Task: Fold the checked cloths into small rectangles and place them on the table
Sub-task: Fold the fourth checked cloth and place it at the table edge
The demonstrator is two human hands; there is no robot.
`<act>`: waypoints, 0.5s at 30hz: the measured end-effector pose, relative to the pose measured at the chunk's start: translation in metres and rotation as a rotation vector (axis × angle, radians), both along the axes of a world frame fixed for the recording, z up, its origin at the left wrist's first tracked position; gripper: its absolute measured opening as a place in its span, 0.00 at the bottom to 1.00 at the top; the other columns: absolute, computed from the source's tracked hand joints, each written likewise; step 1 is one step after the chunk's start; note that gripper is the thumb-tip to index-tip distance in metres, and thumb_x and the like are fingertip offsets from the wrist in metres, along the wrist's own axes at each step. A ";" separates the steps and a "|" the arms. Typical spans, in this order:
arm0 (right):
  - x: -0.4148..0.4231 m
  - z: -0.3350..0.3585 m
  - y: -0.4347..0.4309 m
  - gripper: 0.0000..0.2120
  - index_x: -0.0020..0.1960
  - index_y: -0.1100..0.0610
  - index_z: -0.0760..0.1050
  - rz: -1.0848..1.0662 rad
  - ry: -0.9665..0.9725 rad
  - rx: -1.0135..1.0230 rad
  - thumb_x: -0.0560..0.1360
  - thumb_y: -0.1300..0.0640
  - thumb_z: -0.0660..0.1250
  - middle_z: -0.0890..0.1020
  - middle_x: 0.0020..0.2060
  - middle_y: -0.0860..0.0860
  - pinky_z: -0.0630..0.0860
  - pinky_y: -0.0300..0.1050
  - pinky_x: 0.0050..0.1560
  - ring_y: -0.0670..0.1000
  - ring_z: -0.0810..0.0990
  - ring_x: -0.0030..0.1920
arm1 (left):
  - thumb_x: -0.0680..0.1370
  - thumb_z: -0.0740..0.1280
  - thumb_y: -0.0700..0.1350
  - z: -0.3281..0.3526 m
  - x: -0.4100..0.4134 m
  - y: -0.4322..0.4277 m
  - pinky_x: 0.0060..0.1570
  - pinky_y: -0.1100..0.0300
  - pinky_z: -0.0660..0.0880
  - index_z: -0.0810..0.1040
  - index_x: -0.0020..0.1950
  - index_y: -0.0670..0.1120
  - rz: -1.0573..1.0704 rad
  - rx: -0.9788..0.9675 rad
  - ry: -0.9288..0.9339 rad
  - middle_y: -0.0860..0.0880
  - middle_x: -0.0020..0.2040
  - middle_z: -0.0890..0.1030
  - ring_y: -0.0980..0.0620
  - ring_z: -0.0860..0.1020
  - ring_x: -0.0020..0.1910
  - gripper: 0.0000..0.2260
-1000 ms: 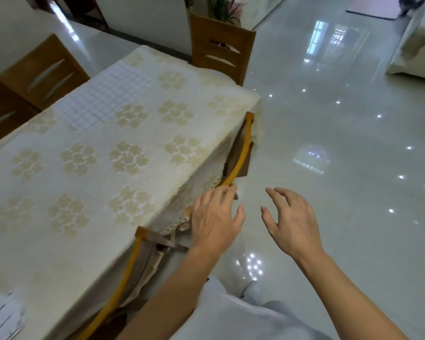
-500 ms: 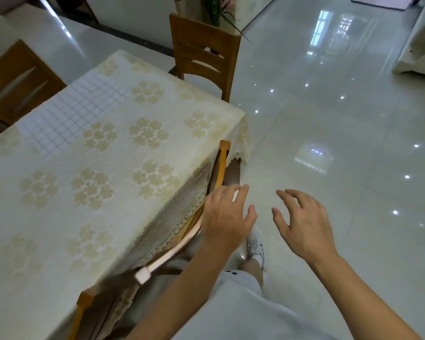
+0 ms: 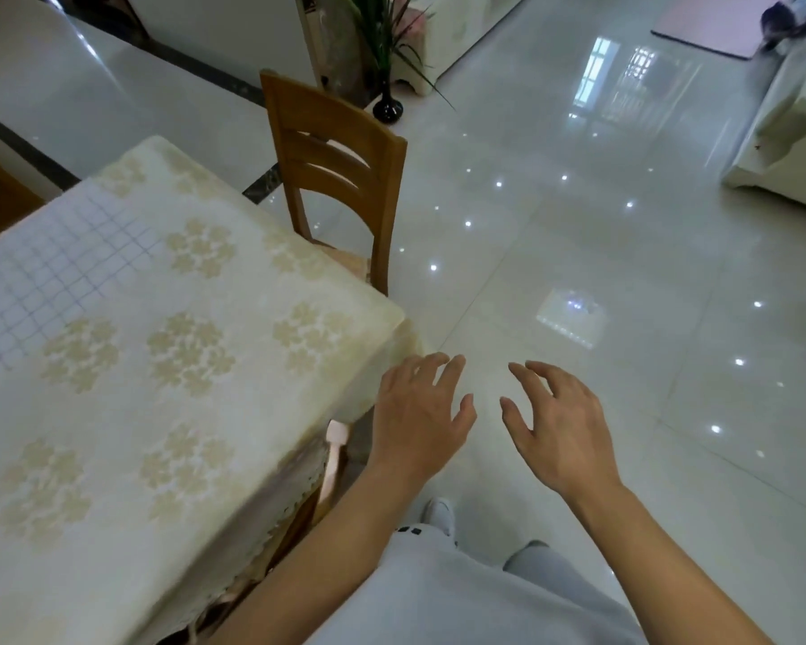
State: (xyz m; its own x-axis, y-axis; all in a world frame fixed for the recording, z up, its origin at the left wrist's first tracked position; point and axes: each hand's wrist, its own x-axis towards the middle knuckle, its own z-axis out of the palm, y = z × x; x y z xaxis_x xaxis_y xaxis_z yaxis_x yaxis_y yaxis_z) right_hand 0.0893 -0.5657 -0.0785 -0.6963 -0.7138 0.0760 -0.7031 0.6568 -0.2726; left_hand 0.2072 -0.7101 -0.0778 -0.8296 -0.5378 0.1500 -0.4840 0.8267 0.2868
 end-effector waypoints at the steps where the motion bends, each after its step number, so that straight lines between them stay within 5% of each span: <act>1: -0.010 0.000 -0.004 0.21 0.69 0.54 0.75 -0.002 -0.005 0.002 0.78 0.47 0.67 0.79 0.63 0.56 0.73 0.57 0.64 0.59 0.77 0.63 | 0.78 0.56 0.58 -0.001 -0.010 -0.003 0.59 0.48 0.77 0.75 0.68 0.49 -0.004 0.005 -0.017 0.48 0.63 0.80 0.47 0.78 0.61 0.23; 15: -0.195 -0.019 -0.068 0.22 0.67 0.55 0.77 0.068 -0.010 -0.040 0.76 0.49 0.70 0.80 0.63 0.56 0.74 0.58 0.63 0.60 0.79 0.61 | 0.78 0.64 0.60 -0.019 -0.198 -0.060 0.61 0.51 0.74 0.75 0.68 0.52 0.075 -0.078 -0.134 0.51 0.64 0.79 0.49 0.77 0.62 0.22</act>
